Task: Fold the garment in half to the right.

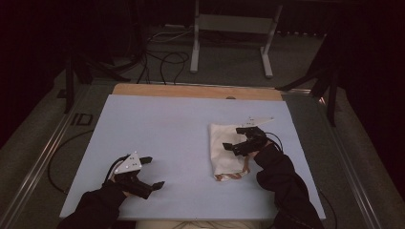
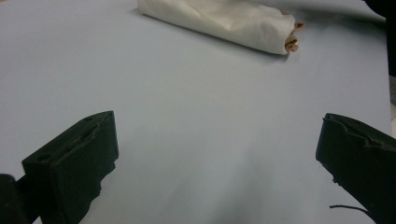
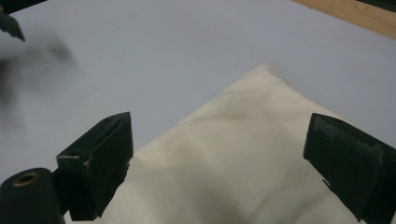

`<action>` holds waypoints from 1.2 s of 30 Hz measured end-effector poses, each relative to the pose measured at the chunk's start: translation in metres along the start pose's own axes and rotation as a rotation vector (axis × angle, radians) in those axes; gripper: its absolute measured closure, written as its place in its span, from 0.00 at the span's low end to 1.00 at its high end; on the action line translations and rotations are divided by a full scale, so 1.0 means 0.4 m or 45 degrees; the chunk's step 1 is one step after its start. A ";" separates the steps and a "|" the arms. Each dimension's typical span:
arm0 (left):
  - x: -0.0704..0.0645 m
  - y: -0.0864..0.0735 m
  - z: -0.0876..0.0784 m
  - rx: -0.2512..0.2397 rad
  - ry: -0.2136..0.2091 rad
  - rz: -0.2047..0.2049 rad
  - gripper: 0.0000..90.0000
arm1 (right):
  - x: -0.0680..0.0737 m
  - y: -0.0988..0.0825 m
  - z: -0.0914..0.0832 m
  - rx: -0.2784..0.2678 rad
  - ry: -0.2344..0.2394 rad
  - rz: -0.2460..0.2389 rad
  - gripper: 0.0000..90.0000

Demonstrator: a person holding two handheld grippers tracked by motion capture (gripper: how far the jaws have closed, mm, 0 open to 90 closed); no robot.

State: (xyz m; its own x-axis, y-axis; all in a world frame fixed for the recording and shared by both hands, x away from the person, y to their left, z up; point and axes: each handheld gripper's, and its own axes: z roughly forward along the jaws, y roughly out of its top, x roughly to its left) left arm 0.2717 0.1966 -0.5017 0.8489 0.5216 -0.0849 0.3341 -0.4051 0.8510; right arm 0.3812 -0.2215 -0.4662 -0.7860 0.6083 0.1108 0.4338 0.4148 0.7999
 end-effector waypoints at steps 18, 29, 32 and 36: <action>0.016 -0.032 -0.039 0.004 0.052 -0.029 0.01 | 0.036 -0.073 -0.078 -0.037 0.012 -0.054 0.09; 0.021 -0.037 -0.045 -0.011 0.068 -0.031 0.01 | 0.055 -0.138 -0.118 -0.024 0.014 -0.052 0.09; 0.023 -0.038 -0.046 -0.011 0.068 -0.035 0.01 | 0.058 -0.158 -0.127 -0.020 0.009 -0.060 0.09; 0.024 -0.040 -0.046 -0.014 0.071 -0.037 0.01 | 0.061 -0.184 -0.137 -0.023 0.011 -0.056 0.09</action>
State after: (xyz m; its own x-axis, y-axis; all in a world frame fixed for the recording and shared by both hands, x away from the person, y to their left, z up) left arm 0.2670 0.2217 -0.5065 0.8146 0.5744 -0.0811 0.3536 -0.3809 0.8544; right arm 0.3060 -0.2744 -0.4901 -0.8080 0.5837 0.0807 0.3908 0.4284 0.8147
